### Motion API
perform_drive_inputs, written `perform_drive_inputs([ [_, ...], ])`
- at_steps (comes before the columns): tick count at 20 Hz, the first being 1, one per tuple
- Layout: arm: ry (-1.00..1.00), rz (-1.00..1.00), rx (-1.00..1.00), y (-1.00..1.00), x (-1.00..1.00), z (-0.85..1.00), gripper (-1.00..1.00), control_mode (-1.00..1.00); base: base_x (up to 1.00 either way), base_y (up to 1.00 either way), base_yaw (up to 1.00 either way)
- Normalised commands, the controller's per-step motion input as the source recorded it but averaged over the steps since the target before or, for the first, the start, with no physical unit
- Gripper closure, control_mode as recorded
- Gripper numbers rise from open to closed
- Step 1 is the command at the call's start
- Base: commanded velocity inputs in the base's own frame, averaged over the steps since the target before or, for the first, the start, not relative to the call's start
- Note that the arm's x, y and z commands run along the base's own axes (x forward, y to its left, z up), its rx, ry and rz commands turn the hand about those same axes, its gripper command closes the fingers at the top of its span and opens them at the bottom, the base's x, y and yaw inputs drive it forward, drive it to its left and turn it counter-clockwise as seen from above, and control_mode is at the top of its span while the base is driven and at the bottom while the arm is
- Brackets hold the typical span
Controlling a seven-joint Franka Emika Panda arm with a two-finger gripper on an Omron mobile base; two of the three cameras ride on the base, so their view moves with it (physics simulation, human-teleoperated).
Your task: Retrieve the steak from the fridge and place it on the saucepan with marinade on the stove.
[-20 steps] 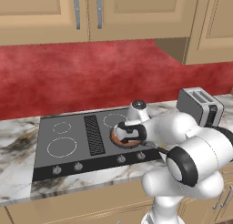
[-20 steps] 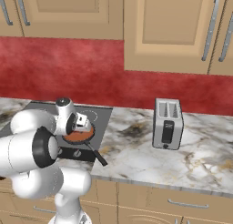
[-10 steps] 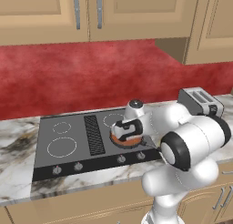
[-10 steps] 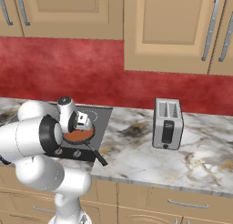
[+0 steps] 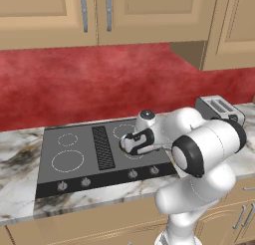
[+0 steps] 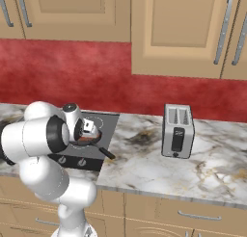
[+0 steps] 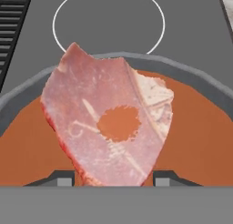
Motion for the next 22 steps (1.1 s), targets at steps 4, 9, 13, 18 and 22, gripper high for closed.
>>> perform_drive_inputs([
  [4, 0.03, 0.0, 0.0, 0.0, 0.02, -0.01, 1.0, -1.0, 0.0, 0.0, 0.0],
  [9, 0.02, 0.0, 0.0, 0.0, 0.0, 0.0, -1.0, -1.0, 0.0, 0.0, 0.0],
  [13, 0.0, 0.0, 0.0, 0.0, 0.0, 0.0, -1.0, -1.0, 0.0, 0.0, 0.0],
  [18, 0.0, 0.0, 0.0, 0.0, 0.0, 0.02, -1.0, -1.0, 0.0, 0.0, 0.0],
  [22, 0.0, 0.0, 0.0, 0.0, 0.0, 0.25, -1.0, -1.0, 0.0, 0.0, 0.0],
])
